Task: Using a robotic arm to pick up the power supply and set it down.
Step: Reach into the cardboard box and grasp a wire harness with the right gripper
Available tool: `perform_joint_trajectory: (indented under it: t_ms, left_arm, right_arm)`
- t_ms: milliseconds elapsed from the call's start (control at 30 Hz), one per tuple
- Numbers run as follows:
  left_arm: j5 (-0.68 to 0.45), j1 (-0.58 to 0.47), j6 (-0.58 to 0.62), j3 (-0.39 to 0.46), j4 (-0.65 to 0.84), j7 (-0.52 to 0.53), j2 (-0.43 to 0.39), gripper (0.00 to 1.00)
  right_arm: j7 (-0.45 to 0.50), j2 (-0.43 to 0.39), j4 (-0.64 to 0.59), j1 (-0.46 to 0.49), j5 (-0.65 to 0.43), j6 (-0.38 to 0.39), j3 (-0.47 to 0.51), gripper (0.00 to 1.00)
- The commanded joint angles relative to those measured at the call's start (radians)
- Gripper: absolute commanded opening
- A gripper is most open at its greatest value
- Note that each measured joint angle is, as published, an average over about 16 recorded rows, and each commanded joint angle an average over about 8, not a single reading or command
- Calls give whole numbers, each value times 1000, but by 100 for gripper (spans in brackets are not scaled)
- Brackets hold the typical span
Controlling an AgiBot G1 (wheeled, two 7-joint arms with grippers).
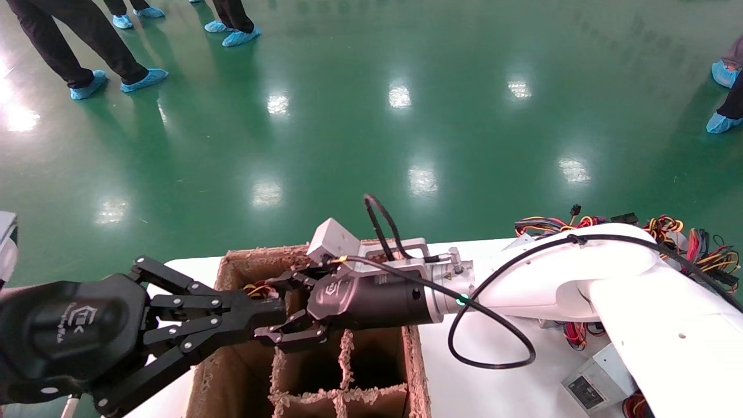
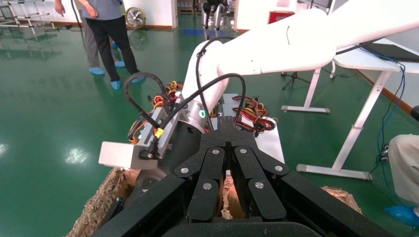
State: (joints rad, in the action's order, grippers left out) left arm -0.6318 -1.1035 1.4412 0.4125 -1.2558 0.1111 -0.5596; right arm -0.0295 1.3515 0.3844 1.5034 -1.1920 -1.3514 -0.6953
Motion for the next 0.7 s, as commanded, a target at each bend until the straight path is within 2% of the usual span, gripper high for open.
perform_joint_trajectory:
  t_ms: [33, 700]
  left_arm:
    - [0, 0, 0, 0, 0, 0, 0, 0]
    - [0, 0, 0, 0, 0, 0, 0, 0]
  right_arm:
    - [-7, 1, 2, 5, -1, 0, -11, 0]
    - [-6, 3, 69, 19, 42, 78, -120, 0]
